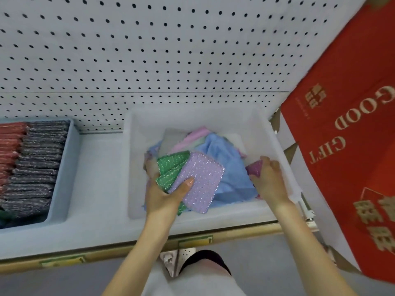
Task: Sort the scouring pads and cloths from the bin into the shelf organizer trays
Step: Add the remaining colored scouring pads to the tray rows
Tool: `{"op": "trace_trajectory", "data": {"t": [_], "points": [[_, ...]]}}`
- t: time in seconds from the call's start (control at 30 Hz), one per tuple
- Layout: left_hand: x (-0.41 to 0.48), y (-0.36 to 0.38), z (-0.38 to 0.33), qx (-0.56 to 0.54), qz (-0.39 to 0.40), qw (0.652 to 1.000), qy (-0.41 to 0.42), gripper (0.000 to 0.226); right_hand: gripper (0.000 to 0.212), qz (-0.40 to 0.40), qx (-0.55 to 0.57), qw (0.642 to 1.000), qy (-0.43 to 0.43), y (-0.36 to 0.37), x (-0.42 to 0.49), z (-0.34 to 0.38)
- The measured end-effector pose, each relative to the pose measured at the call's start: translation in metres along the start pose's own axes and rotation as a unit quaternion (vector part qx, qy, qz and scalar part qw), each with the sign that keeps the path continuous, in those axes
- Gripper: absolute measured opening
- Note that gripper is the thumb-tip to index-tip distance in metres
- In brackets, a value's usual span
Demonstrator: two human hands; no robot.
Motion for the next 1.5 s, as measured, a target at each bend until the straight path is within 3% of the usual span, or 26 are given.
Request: {"op": "trace_trajectory", "data": {"t": [0.07, 0.17, 0.23, 0.3, 0.33, 0.4, 0.47, 0.53, 0.57, 0.7, 0.77, 0.87, 1.0, 1.1, 1.2, 1.3, 1.43, 1.5], "points": [[-0.003, -0.005, 0.002, -0.001, -0.013, 1.000, -0.004, 0.043, 0.067, -0.011, -0.034, 0.999, -0.001, 0.007, 0.005, -0.002], [-0.008, -0.016, 0.004, -0.006, -0.037, 0.999, -0.014, 0.033, 0.041, 0.006, -0.072, 0.997, -0.007, 0.008, 0.008, 0.000], [-0.010, -0.024, 0.003, -0.016, -0.053, 0.998, -0.011, 0.030, 0.028, -0.061, -0.088, 0.994, -0.020, -0.020, 0.005, 0.009], [-0.013, -0.034, -0.002, -0.031, -0.072, 0.997, -0.009, 0.029, 0.025, -0.178, -0.010, 0.983, -0.043, -0.066, -0.007, 0.032], [-0.013, -0.039, -0.005, -0.037, -0.085, 0.996, -0.003, 0.029, 0.025, -0.200, 0.093, 0.974, -0.040, -0.084, -0.016, 0.045], [-0.014, -0.053, -0.011, -0.051, -0.112, 0.992, 0.008, 0.033, 0.022, -0.124, 0.393, 0.911, 0.003, -0.091, -0.034, 0.076], [-0.014, -0.068, -0.017, -0.066, -0.136, 0.988, 0.020, 0.036, 0.021, 0.059, 0.590, 0.804, 0.056, -0.064, -0.064, 0.123], [-0.016, -0.084, -0.025, -0.067, -0.151, 0.986, 0.035, 0.042, 0.030, 0.207, 0.641, 0.731, 0.112, -0.023, -0.102, 0.163], [-0.018, -0.093, -0.028, -0.058, -0.156, 0.985, 0.045, 0.046, 0.033, 0.246, 0.644, 0.712, 0.132, -0.005, -0.122, 0.177], [-0.022, -0.139, -0.025, -0.042, -0.164, 0.985, 0.041, 0.054, 0.036, 0.303, 0.650, 0.674, 0.176, 0.052, -0.183, 0.214], [-0.024, -0.169, -0.021, -0.050, -0.175, 0.983, 0.034, 0.055, 0.042, 0.313, 0.649, 0.673, 0.165, 0.068, -0.204, 0.236], [-0.025, -0.222, -0.017, -0.073, -0.208, 0.975, 0.017, 0.049, 0.039, 0.306, 0.622, 0.706, 0.145, 0.092, -0.231, 0.268], [-0.015, -0.309, -0.002, -0.088, -0.227, 0.970, -0.023, 0.048, 0.064, 0.319, 0.578, 0.740, 0.125, 0.137, -0.275, 0.325], [-0.002, -0.380, 0.001, -0.077, -0.207, 0.974, -0.046, 0.057, 0.042, 0.310, 0.555, 0.762, 0.122, 0.175, -0.316, 0.368], [0.014, -0.439, -0.008, -0.073, -0.165, 0.982, -0.052, 0.063, 0.042, 0.282, 0.554, 0.776, 0.110, 0.205, -0.358, 0.409], [0.019, -0.482, -0.014, -0.057, -0.140, 0.986, -0.067, 0.063, 0.046, 0.284, 0.551, 0.776, 0.113, 0.222, -0.395, 0.438], [0.027, -0.515, -0.013, -0.055, -0.133, 0.986, -0.079, 0.042, 0.045, 0.310, 0.577, 0.741, 0.147, 0.239, -0.420, 0.461], [0.033, -0.524, -0.011, -0.051, -0.137, 0.986, -0.077, 0.036, 0.047, 0.316, 0.571, 0.742, 0.154, 0.246, -0.424, 0.467]]}}
Point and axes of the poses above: each hand's wrist, its own x-axis towards the middle knuckle, its own y-axis out of the palm, z = x × y, the point moved 9 cm from there along x, towards the middle knuckle, and after that the axes turned 7 degrees about -z, right-handed, at the moved point
